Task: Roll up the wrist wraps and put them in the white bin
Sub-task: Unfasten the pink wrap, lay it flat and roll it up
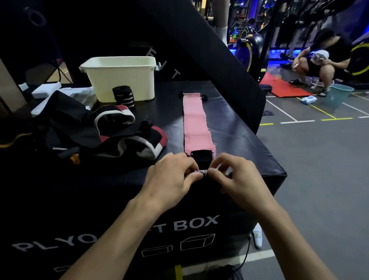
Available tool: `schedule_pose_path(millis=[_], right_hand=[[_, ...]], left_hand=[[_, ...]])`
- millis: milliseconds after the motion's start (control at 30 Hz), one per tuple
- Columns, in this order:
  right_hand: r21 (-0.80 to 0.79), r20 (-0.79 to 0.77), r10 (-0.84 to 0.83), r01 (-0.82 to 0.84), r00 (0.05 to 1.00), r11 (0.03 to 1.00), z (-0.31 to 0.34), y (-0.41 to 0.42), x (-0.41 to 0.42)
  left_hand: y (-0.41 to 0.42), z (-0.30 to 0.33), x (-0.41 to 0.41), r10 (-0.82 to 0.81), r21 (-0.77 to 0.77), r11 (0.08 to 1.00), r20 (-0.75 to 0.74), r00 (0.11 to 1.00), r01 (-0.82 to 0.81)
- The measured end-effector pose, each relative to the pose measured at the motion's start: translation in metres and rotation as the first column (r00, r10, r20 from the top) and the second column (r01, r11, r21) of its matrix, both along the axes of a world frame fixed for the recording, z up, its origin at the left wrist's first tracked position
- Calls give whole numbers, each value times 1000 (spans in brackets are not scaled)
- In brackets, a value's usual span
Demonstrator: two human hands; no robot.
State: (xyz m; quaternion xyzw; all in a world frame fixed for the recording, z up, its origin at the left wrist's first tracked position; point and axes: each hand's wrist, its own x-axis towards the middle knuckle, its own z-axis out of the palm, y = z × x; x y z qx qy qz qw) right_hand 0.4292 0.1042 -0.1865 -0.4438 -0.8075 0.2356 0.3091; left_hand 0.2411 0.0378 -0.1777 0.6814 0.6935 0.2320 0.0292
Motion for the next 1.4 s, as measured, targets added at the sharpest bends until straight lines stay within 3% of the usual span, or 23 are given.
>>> schedule_pose_path(millis=[100, 267, 467, 700, 833, 933, 1000, 1100, 1267, 1400], right_hand=[[63, 4, 74, -74, 997, 995, -5, -1, 6], [226, 117, 11, -38, 993, 973, -12, 3, 0], [108, 157, 129, -147, 979, 983, -4, 5, 9], [-53, 255, 139, -130, 957, 990, 8, 12, 2], [-93, 303, 162, -140, 939, 986, 14, 18, -3], [-119, 318, 172, -141, 932, 983, 18, 19, -4], [-124, 310, 164, -131, 937, 984, 20, 18, -5], [-71, 260, 109, -93, 959, 993, 15, 12, -5], [102, 52, 34, -39, 998, 994, 1, -3, -4], [154, 49, 112, -119, 992, 981, -3, -6, 5]], left_hand=[[7, 0, -1, -10, -27, 1000, 40, 999, 11], [10, 0, 0, 12, -60, 998, 79, 997, -7], [3, 4, 1, 47, -106, 994, 73, 996, -39], [-5, 7, 11, 126, -53, 989, -183, 975, -138], [-6, 6, 5, 135, 88, 988, -117, 984, -125], [-6, 0, -2, -70, 199, 977, -15, 997, 72], [-7, -3, -7, -149, 170, 974, -4, 989, 148], [-7, -9, -11, -137, 173, 974, -74, 988, 148], [-5, -9, -7, -132, 183, 971, -113, 985, 151], [2, -8, -9, -128, 154, 980, 25, 991, 123]])
